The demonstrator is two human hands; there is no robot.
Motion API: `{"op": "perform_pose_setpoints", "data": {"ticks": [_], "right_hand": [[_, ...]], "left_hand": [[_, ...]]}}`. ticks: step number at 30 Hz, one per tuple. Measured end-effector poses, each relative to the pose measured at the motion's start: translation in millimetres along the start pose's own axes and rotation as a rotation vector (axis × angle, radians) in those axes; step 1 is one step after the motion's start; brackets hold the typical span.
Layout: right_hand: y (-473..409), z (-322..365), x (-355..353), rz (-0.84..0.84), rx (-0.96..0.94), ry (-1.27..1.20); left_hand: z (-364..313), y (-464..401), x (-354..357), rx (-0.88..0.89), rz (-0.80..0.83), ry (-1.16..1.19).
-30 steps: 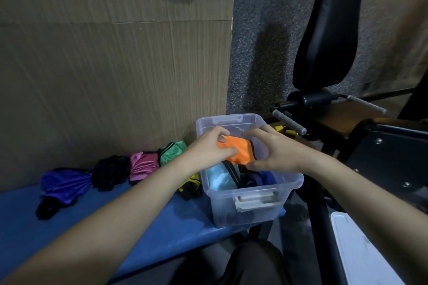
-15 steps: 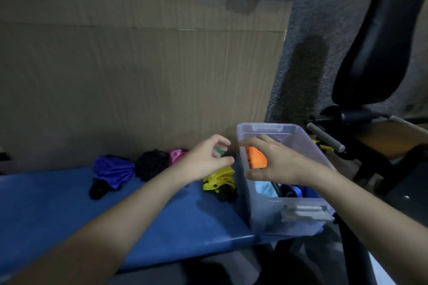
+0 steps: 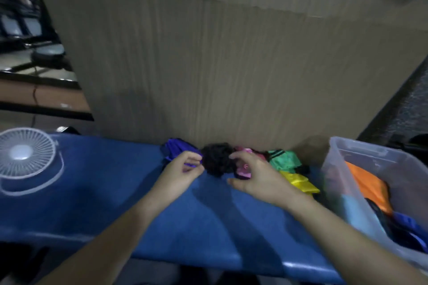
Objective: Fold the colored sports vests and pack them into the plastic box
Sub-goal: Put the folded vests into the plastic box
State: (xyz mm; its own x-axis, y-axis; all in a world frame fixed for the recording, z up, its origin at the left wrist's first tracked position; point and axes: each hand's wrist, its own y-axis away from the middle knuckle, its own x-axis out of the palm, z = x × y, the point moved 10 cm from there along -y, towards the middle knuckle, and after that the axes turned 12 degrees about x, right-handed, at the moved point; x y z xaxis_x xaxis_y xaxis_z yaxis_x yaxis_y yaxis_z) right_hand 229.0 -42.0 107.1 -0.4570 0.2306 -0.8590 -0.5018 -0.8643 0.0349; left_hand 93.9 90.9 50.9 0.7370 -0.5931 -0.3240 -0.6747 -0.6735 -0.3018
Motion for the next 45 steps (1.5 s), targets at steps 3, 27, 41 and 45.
{"op": "perform_pose_setpoints", "data": {"ticks": [3,27,41,45], "right_hand": [[-30.6,11.8,47.0,0.05,0.062,-0.067],[-137.4,17.5,148.6,0.073,0.3,-0.181],[-71.4,21.2,147.0,0.1,0.281,-0.306],[-50.1,30.4,109.0,0.04,0.238,-0.363]], "left_hand": [[38.7,-7.3,-42.7,-0.032,-0.132,-0.051],[133.8,-92.3,-51.3,-0.205,0.118,-0.114],[95.7,-11.8,-39.4,-0.263,0.152,0.006],[45.8,-8.8,-46.4,-0.178,0.096,0.014]]}}
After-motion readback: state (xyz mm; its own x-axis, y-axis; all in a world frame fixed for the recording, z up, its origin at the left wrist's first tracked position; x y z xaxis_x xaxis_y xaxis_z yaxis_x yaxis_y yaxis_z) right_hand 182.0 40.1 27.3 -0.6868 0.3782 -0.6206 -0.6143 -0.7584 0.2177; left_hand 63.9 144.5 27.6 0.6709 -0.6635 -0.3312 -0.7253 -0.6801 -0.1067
